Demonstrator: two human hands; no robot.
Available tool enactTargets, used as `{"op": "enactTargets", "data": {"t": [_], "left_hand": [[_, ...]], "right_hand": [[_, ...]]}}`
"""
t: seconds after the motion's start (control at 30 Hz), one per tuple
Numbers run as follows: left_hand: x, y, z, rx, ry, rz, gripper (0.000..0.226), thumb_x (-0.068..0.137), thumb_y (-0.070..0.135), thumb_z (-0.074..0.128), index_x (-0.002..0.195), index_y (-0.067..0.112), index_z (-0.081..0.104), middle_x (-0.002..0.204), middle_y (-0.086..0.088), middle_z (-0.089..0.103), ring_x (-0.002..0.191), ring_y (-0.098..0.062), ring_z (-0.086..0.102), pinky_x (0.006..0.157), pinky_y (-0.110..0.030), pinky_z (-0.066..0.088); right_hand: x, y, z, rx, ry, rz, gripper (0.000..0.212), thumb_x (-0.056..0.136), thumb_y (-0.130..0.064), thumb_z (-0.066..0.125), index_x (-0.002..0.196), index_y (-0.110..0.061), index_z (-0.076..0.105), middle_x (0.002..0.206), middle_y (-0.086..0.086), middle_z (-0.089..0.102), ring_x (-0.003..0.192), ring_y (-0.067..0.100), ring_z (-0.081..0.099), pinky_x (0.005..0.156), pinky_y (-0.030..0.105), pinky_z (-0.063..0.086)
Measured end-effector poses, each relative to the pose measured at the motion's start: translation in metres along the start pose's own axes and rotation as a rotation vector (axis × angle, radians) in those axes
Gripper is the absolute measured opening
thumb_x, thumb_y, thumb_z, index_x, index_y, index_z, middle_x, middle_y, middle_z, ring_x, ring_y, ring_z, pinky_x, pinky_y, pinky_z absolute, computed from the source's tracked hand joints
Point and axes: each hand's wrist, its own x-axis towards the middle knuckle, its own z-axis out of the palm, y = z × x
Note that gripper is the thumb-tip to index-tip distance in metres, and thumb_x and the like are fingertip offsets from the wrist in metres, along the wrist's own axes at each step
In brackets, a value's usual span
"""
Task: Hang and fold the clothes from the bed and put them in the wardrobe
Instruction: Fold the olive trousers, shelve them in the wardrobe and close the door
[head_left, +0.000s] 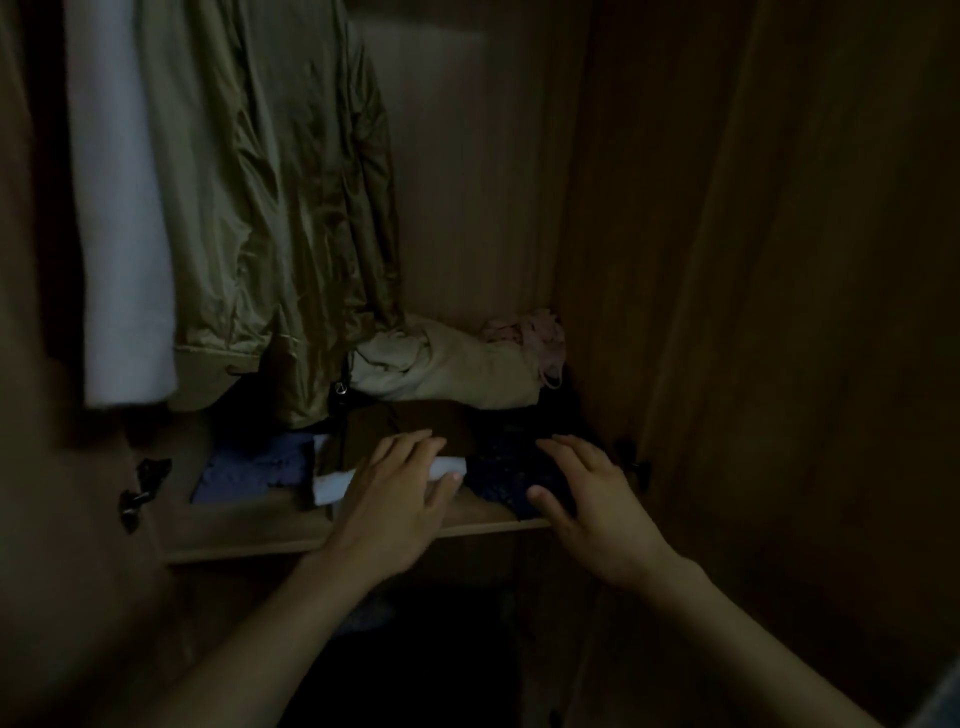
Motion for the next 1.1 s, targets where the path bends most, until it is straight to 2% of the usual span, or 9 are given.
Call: {"op": "enactTargets", "data": {"t": [0.1,0.2,0.3,0.43,0.63,0.83,0.93,1.1], "left_hand": [[-0.044,0.044,0.021,0.057,-0.010,0.016,0.072,0.094,0.063,0.023,0.140,0.016,0.053,0.145,-0.003,0.051,0.130,-0.020,0.047,0.110,-0.039,0.038],[-0.081,0.088,0.028,0.105,-0.103,-0.035,0.076,0.091,0.067,0.014,0.144,0.023,0.045,0.148,0.004,0.045,0.133,-0.016,0.041,0.111,-0.036,0.034],[-0.095,0.113,0.018,0.117,-0.109,-0.065,0.078,0.088,0.068,0.012,0.144,0.024,0.045,0.146,0.006,0.046,0.132,-0.015,0.041,0.110,-0.035,0.034],[-0.099,0.126,0.002,0.079,-0.074,-0.068,0.073,0.091,0.068,0.019,0.142,0.024,0.048,0.140,0.004,0.052,0.128,-0.015,0.045,0.108,-0.040,0.038],[-0.104,0.150,-0.022,0.106,-0.077,-0.035,0.077,0.087,0.068,0.018,0.143,0.024,0.047,0.143,0.005,0.050,0.130,-0.014,0.042,0.109,-0.035,0.036],[-0.098,0.166,-0.050,0.102,-0.026,0.046,0.078,0.087,0.067,0.019,0.141,0.020,0.051,0.145,0.002,0.049,0.132,-0.016,0.041,0.108,-0.036,0.037],[-0.096,0.171,-0.051,0.065,0.013,0.071,0.076,0.087,0.067,0.021,0.139,0.020,0.052,0.145,0.002,0.050,0.132,-0.015,0.042,0.107,-0.039,0.038],[-0.093,0.170,-0.035,-0.005,-0.032,0.061,0.078,0.087,0.068,0.019,0.144,0.022,0.046,0.150,0.003,0.045,0.135,-0.012,0.039,0.112,-0.033,0.035]], "right_hand": [[-0.049,0.009,-0.017,0.052,-0.003,-0.019,0.058,0.098,-0.053,0.041,0.149,-0.028,0.030,0.152,-0.005,0.033,0.141,0.012,0.027,0.116,0.036,0.030],[-0.090,0.014,-0.032,0.110,-0.019,-0.013,0.059,0.097,-0.053,0.042,0.149,-0.027,0.031,0.152,-0.003,0.034,0.142,0.012,0.027,0.116,0.037,0.031],[-0.117,0.014,-0.046,0.154,-0.013,-0.013,0.060,0.097,-0.054,0.040,0.149,-0.026,0.031,0.152,-0.002,0.035,0.141,0.012,0.029,0.114,0.037,0.034],[-0.135,0.013,-0.062,0.150,0.019,-0.020,0.060,0.097,-0.055,0.040,0.149,-0.026,0.031,0.152,-0.003,0.034,0.141,0.013,0.029,0.113,0.037,0.034],[-0.137,0.006,-0.086,0.077,0.001,-0.077,0.062,0.097,-0.056,0.038,0.149,-0.023,0.032,0.151,0.000,0.035,0.141,0.017,0.031,0.112,0.041,0.037],[-0.139,-0.006,-0.105,-0.042,-0.058,-0.079,0.061,0.097,-0.050,0.044,0.151,-0.025,0.028,0.155,0.000,0.029,0.144,0.017,0.024,0.115,0.031,0.026],[-0.142,-0.011,-0.112,-0.069,-0.038,-0.074,0.061,0.097,-0.053,0.042,0.150,-0.025,0.030,0.154,-0.001,0.031,0.143,0.016,0.026,0.115,0.035,0.030],[-0.146,-0.010,-0.132,-0.054,0.029,0.002,0.062,0.095,-0.057,0.036,0.149,-0.026,0.032,0.154,-0.003,0.031,0.143,0.013,0.025,0.114,0.038,0.033]]}}
